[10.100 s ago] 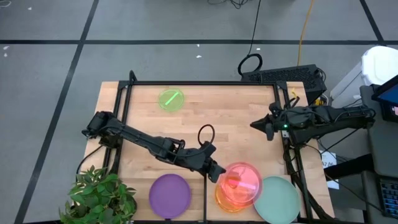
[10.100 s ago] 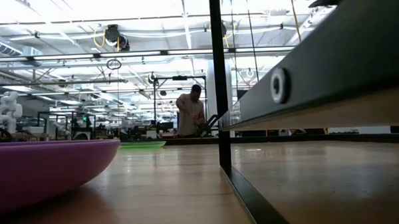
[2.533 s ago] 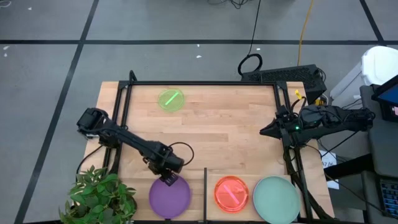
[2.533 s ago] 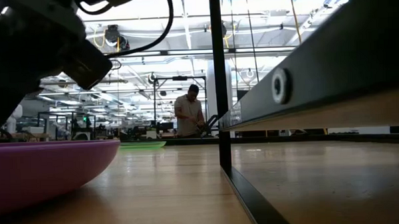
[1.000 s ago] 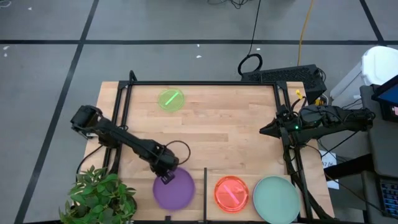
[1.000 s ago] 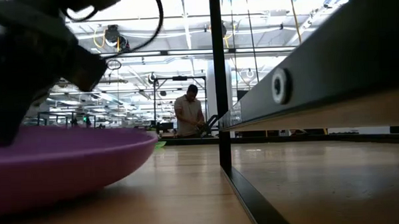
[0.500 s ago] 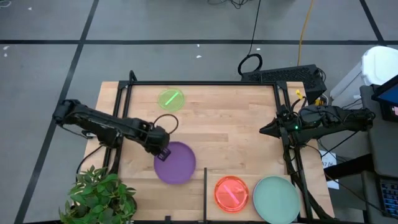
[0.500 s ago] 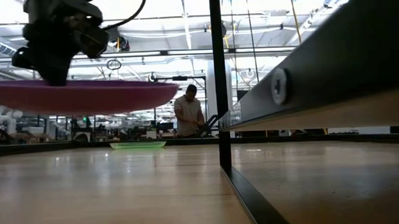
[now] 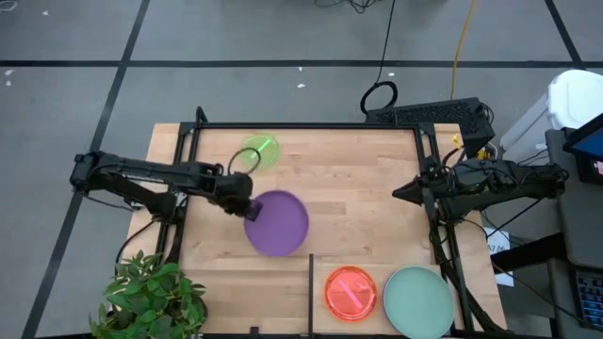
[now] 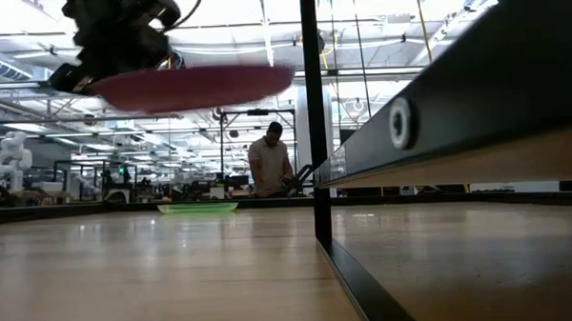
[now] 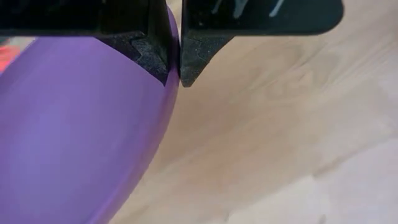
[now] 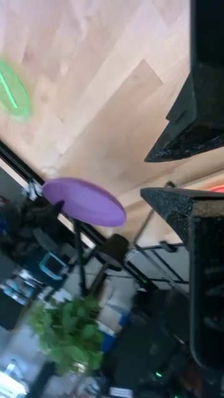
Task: Place and stack plates onto a shelf
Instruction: Stack the purple plate on top of the blue plate on the shelf
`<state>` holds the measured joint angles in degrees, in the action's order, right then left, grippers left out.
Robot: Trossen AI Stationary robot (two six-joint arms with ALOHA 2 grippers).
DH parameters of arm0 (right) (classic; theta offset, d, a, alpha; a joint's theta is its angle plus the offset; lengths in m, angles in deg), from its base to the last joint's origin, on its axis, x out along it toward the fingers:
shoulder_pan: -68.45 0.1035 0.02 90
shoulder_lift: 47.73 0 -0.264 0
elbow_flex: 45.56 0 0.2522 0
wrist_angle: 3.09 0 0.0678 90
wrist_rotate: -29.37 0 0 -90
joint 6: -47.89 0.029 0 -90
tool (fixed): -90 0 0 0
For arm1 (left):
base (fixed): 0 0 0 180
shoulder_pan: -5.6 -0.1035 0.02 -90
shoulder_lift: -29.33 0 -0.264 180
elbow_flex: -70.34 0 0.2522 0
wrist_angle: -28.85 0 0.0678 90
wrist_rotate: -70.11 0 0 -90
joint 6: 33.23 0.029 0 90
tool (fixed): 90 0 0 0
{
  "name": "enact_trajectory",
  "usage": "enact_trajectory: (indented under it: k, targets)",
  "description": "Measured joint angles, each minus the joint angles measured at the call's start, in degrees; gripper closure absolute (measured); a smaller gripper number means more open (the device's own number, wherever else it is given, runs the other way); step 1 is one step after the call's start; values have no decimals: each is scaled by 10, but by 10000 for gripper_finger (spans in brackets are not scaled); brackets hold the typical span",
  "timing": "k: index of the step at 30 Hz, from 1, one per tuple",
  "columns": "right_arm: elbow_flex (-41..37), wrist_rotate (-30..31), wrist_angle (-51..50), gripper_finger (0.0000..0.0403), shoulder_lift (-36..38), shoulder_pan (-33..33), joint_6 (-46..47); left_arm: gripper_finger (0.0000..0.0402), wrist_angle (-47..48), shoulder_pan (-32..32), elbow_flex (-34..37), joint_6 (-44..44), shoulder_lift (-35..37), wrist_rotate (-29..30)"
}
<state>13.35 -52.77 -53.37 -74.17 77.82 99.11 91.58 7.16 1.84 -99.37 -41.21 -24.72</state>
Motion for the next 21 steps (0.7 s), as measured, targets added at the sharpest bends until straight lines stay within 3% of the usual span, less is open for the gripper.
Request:
enact_trajectory:
  k: [8, 21]
  targets:
    - [0, 87, 29, 342, -11, 0, 28, 391, -32, -43, -50, -19, 17, 66]
    - [0, 88, 120, 342, -147, -1, 20, 391, -40, -77, -166, -3, -58, 87]
